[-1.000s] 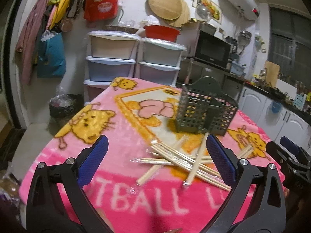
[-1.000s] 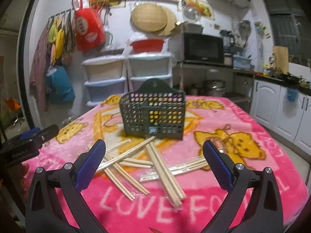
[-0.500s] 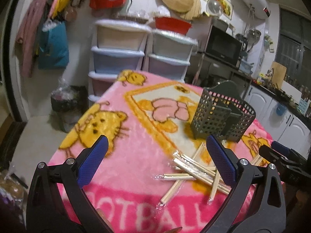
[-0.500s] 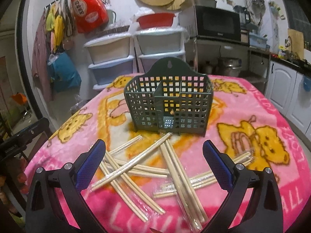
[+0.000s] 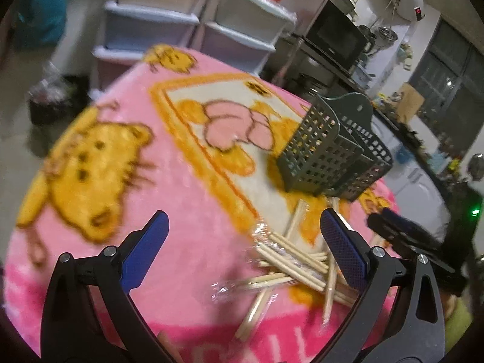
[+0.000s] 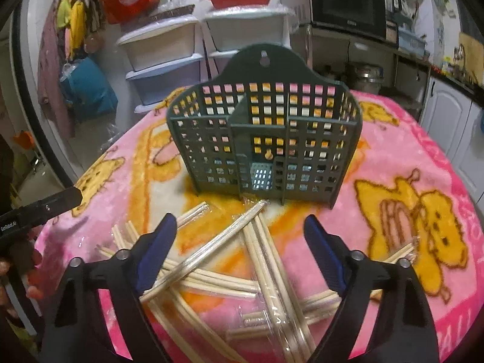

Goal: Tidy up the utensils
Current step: 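Close the right tool on a wrapped chopstick pair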

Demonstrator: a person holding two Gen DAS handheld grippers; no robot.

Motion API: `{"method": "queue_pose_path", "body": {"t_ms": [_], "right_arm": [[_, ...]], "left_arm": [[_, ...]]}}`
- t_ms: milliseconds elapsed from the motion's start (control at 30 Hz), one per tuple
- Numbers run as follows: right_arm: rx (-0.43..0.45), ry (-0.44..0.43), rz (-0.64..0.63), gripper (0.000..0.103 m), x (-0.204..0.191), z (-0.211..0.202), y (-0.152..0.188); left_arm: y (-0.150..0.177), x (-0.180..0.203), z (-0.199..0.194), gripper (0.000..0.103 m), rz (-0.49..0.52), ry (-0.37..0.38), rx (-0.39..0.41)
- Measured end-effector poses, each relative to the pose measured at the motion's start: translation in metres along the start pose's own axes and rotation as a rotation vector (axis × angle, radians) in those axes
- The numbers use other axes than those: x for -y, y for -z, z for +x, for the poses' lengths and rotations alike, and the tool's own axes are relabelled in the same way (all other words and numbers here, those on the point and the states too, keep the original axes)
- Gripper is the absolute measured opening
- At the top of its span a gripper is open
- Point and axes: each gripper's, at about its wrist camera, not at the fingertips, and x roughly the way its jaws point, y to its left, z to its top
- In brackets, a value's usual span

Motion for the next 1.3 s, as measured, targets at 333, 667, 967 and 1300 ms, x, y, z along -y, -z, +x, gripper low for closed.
{"method": "queue_pose_path", "body": {"t_ms": [333, 667, 967, 1300], "right_arm": [[-0.116, -0.048, 0.111, 0.057, 0.022, 0.037, -0.010], [-0.160, -0.040, 0.168, 0.049, 0.026, 0.066, -0.015], [-0.181, -0.038, 0.232, 0.027, 0.029, 0.087, -0.019], [-0.154, -0.076, 0.264, 0.012, 0.038, 0.075, -0.021]], "left_arm": [[-0.021, -0.009, 0.049, 0.067, -0.023, 0.201, -0.253], [-0.013, -0.009, 0.071, 0.048, 0.020, 0.215, -0.355], [-0.015, -0.013, 0.074, 0.018, 0.028, 0.227, -0.368], [-0.020, -0.004, 0.063, 0.006, 0.052, 0.240, -0.337]]}}
